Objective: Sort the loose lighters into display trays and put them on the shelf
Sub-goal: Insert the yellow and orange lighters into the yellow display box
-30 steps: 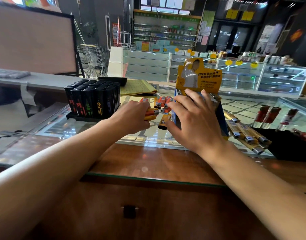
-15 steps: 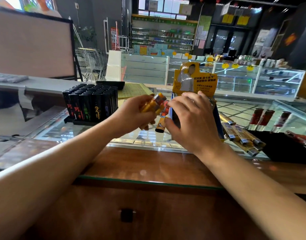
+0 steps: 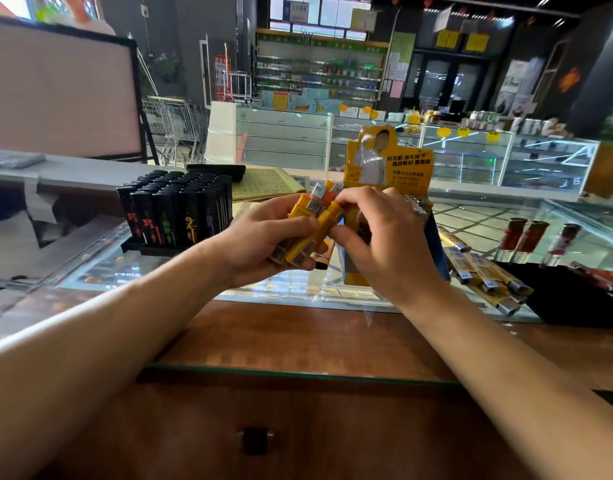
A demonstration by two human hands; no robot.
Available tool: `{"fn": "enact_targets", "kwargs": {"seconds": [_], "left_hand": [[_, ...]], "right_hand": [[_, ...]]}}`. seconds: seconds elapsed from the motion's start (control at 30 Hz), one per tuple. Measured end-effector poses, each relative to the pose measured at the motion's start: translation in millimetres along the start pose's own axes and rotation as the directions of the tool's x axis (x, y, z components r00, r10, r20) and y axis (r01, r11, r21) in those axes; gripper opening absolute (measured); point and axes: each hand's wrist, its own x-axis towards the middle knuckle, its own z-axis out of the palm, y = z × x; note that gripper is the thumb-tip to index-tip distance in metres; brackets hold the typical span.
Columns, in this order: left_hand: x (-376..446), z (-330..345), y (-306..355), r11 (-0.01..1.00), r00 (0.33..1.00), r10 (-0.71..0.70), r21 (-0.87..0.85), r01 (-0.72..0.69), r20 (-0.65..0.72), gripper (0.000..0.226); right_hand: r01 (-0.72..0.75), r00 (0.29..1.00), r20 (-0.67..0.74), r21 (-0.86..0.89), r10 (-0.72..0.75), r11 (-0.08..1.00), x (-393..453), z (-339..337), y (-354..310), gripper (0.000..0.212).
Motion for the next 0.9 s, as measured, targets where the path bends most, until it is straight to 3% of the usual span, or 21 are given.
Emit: {"fn": "enact_targets", "kwargs": {"seconds": [0.2, 0.4, 0.57, 0.9], "left_hand": [[0, 1, 0, 0.998, 1.0, -0.017, -0.052, 0.018, 0.023, 0.025], [0, 0, 1, 0.998, 0.998, -0.038, -0.061, 0.034, -0.058, 0.021], [1, 3, 3, 0.999, 0.989, -0.043, -0.002, 0.043, -0.142, 0.029], [14, 4, 6, 0.984, 0.948, 0.008, 0.17, 0.049, -0.319, 0.023]], "right_hand": [[-0.06, 0.996, 0.068, 0.142, 0.051, 0.988, 0, -4, -1, 0.026], [-0.059, 0.995, 0.087, 0.245, 0.038, 0.968, -1, -10, -3, 0.02], [-0.036, 0.999, 0.036, 0.316, 0.026, 0.948, 1, -16, -4, 0.011], [-0.202, 0.978, 0.041, 0.396, 0.203, 0.896, -1, -42, 8, 0.005]]}}
